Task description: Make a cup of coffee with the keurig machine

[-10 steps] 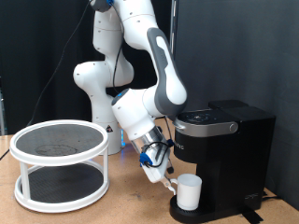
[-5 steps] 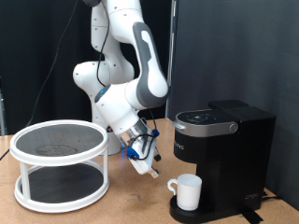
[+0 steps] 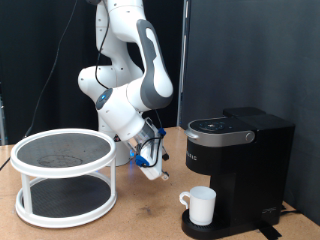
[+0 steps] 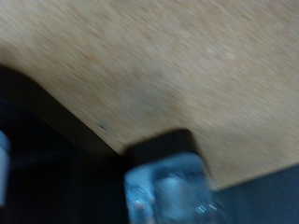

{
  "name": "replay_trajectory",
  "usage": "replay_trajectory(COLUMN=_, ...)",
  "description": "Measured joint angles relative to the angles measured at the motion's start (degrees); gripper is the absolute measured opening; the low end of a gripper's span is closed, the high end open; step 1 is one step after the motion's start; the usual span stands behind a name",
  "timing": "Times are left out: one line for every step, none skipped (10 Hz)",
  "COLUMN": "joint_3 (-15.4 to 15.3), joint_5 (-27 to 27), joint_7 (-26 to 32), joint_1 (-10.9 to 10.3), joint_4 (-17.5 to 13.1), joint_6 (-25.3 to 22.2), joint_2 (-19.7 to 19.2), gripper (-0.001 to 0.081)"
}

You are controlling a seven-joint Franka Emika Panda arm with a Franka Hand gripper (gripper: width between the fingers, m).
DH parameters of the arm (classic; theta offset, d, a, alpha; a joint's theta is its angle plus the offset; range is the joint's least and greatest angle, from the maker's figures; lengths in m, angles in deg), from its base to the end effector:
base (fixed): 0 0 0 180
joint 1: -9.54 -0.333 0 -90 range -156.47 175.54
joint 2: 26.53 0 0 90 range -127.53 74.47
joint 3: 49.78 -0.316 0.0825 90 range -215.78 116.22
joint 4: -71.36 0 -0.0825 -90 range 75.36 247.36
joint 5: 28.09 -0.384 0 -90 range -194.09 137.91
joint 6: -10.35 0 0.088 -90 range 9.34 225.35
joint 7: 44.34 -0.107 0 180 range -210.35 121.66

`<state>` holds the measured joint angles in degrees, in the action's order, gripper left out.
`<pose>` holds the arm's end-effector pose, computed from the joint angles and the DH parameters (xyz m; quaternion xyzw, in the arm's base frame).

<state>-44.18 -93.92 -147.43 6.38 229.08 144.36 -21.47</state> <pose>0.3617 0.0001 0.2266 -0.1539 0.9218 0.3406 0.1030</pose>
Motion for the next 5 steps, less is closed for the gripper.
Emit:
replay_trajectory(joint_3=0.23, joint_5=-0.03, joint_7=2.44, joint_1=0.07, joint_4=0.89, joint_6=-3.25, joint_2=2.19, gripper=0.0734)
replay_trajectory(joint_3=0.47, joint_5=-1.21, joint_7=5.49, joint_1=0.1, joint_4=1.7, joint_6=-5.38, joint_2=4.54, gripper=0.0734)
replay_trajectory(joint_3=0.68, joint_5=-2.33, joint_7=7.77, joint_1=0.13, joint_4=2.24, joint_6=-7.53, joint_2=6.91, gripper=0.0734)
replay_trajectory(joint_3=1.08, joint_5=-3.72, joint_7=9.54, joint_1=0.14, joint_4=2.46, joint_6=-9.83, joint_2=9.14, gripper=0.0734)
replay_trajectory(joint_3=1.57, joint_5=-4.93, joint_7=10.28, joint_1=0.15, joint_4=2.54, joint_6=-12.16, joint_2=11.34, gripper=0.0734)
